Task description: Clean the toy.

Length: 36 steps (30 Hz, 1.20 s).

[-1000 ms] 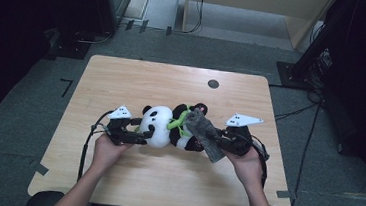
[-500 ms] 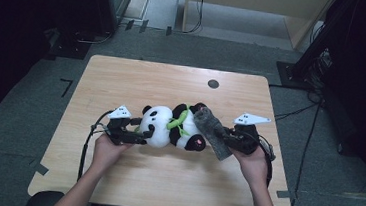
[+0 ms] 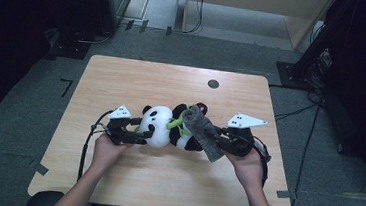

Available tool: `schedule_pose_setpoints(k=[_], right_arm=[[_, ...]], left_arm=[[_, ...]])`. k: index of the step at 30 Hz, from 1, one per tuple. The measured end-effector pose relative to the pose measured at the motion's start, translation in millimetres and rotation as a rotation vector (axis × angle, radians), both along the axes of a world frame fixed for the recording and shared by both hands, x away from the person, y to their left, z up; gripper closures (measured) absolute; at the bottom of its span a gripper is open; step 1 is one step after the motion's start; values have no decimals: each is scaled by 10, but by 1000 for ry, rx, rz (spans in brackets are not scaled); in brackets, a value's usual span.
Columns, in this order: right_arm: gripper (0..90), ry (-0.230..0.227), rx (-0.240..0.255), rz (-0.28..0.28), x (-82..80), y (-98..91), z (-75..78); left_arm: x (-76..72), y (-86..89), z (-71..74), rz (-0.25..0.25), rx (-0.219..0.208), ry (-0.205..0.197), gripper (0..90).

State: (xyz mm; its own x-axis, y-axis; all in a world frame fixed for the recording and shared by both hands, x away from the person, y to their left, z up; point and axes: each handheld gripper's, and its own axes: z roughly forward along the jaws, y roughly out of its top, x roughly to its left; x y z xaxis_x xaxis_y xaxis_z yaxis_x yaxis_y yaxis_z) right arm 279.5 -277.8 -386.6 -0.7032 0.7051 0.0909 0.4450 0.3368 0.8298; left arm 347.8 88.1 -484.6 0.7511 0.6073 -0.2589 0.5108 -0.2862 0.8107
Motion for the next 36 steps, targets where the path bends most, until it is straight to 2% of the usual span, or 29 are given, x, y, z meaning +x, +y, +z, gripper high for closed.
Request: schedule_pose_setpoints(k=[2, 4, 8, 26, 30, 33, 35, 36], right_arm=[[762, 2, -8, 17, -10, 61, -9], [762, 9, -38, 25, -6, 126, -56], [761, 13, -55, 25, 16, 134, -108], [762, 62, -57, -70, 180, -184, -265], [762, 27, -17, -92, 196, -271, -199], [761, -21, 4, -86, 213, -274, -88], [761, -43, 2, -51, 248, -230, -8], [760, -59, -22, 9, 305, -158, 46]], left_arm=[[0, 0, 0, 0, 0, 0, 229], [0, 0, 0, 0, 0, 0, 229], [-3, -3, -1, -4, 2, -1, 228], [4, 1, -3, -2, -2, 1, 228], [5, 1, -4, -2, -4, 2, 228], [5, 1, -4, -2, -4, 3, 228], [2, -1, -3, 0, -4, 4, 228], [1, 0, -3, 0, -4, 3, 228]])
